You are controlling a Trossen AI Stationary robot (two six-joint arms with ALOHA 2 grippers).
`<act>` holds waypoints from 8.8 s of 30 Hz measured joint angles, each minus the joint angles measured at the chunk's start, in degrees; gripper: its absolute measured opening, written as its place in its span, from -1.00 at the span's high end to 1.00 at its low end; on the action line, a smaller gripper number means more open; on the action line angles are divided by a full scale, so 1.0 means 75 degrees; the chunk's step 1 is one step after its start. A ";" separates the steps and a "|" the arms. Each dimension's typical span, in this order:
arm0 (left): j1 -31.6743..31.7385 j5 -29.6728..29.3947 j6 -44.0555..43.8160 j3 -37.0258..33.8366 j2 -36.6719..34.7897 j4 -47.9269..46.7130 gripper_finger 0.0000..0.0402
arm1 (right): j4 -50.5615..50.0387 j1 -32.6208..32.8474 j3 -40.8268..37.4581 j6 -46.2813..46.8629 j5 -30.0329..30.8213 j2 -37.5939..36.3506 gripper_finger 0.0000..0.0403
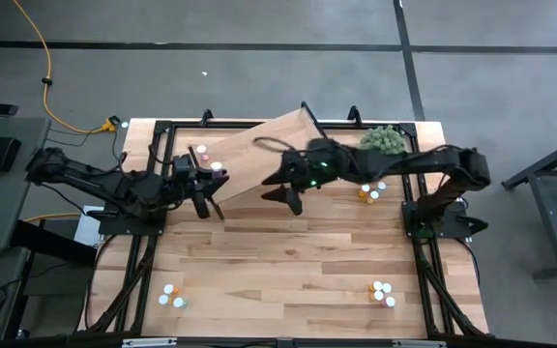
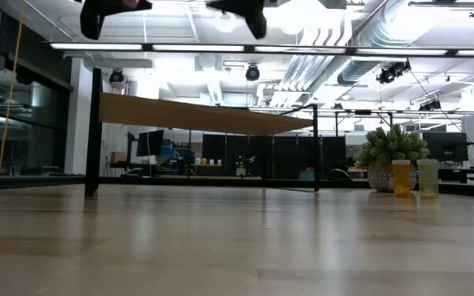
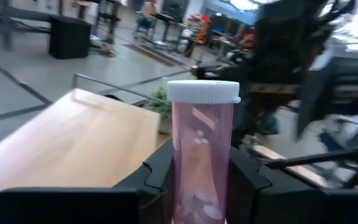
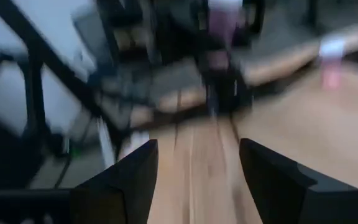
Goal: Pick and place medicine bottles onto shelf by color
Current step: Put the top pink pill bottle on the shelf aligned with the other pink pill bottle, then put the pink pill bottle on the shelf aligned with the other pink pill bottles
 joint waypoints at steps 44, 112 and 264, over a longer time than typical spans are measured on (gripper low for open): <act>-0.0497 -0.1329 0.0636 -0.0003 0.1627 0.1309 0.57 | 0.2101 0.0188 0.1487 0.0589 0.1493 0.2139 -0.08; 0.0101 -0.0295 0.0811 0.0003 0.0424 0.0287 -0.10 | 0.2383 -0.0340 0.1481 0.0422 0.0736 0.2136 0.55; -0.0302 0.0283 0.2591 0.1658 -0.2270 -0.1545 -0.12 | -0.2943 -0.0952 0.5701 -0.2910 0.0963 0.4514 0.06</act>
